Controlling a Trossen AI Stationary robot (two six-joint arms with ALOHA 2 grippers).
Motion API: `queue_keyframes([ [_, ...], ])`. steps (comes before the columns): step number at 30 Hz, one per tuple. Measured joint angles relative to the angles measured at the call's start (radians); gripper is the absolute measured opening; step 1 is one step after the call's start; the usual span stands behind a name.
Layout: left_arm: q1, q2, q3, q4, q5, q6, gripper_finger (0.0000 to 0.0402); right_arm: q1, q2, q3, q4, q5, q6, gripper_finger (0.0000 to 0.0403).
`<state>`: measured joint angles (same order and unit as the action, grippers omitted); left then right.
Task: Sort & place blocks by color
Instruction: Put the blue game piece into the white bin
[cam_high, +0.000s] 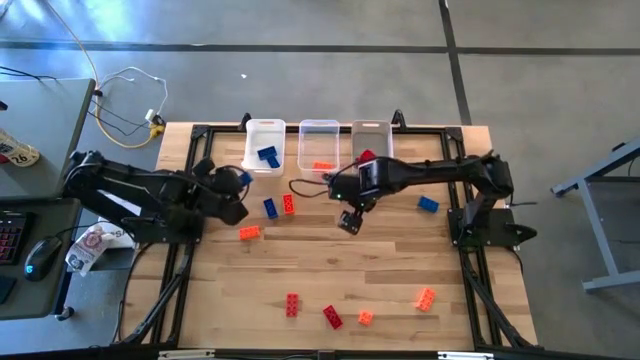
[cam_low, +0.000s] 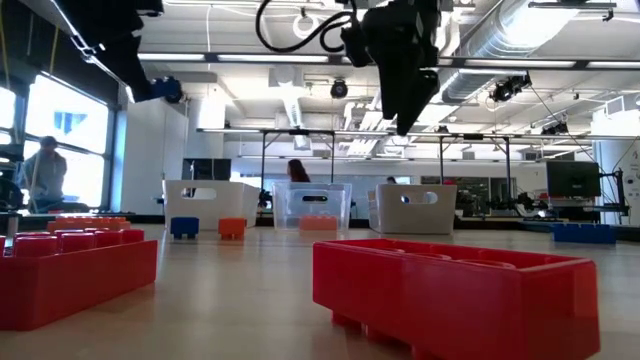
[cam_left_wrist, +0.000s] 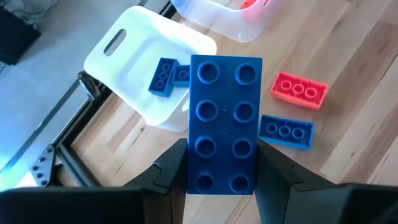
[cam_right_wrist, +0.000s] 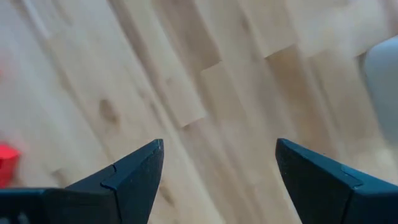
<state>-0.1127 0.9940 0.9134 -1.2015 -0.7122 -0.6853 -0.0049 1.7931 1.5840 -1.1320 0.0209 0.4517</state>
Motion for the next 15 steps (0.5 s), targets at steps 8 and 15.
queue_keyframes([
  [8,0.158,0.017,0.000,0.134,0.060,0.166,0.0112,0.090,0.000,-0.001,0.037,-0.025,0.068,0.0296],
  [15,0.332,0.016,0.001,0.220,0.133,0.282,0.0112,0.164,0.000,-0.001,0.043,-0.025,0.072,0.0296],
])
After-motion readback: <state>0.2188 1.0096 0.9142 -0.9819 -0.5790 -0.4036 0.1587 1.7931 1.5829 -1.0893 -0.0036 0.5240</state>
